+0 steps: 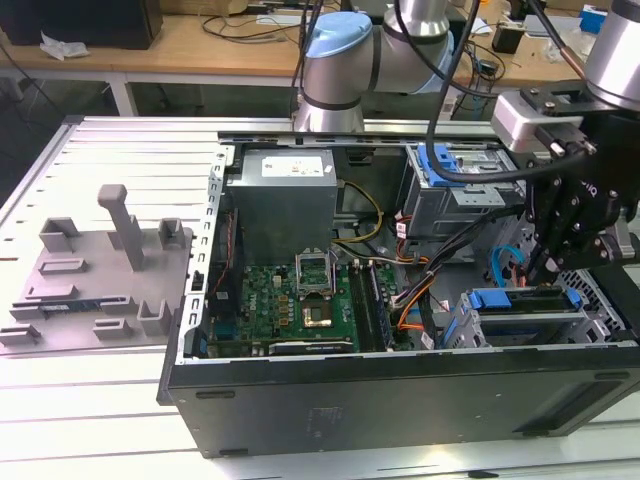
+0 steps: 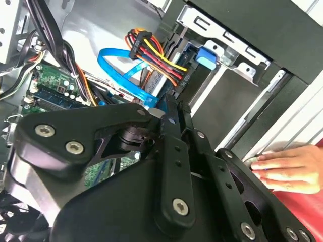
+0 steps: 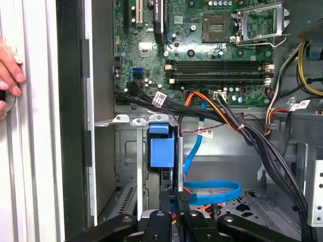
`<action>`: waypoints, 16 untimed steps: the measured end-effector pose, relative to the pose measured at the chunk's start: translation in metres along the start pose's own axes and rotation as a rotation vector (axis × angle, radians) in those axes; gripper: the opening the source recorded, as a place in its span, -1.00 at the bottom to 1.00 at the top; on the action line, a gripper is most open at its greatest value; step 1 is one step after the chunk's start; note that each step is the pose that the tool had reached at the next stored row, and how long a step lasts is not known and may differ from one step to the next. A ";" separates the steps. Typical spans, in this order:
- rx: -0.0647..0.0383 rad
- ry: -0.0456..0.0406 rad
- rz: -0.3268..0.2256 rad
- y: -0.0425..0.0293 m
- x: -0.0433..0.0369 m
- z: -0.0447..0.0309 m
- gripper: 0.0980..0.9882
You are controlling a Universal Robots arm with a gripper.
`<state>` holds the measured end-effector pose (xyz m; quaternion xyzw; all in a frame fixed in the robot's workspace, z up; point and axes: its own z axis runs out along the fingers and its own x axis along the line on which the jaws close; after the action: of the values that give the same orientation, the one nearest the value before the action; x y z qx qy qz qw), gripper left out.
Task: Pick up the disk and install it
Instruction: 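Insert the second disk wire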
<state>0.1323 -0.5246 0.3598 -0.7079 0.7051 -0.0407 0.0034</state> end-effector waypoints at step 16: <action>0.003 -0.0046 -0.006 0.0008 0.0006 0.0038 -0.86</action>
<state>0.1318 -0.5254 0.3560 -0.7101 0.7029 -0.0402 0.0060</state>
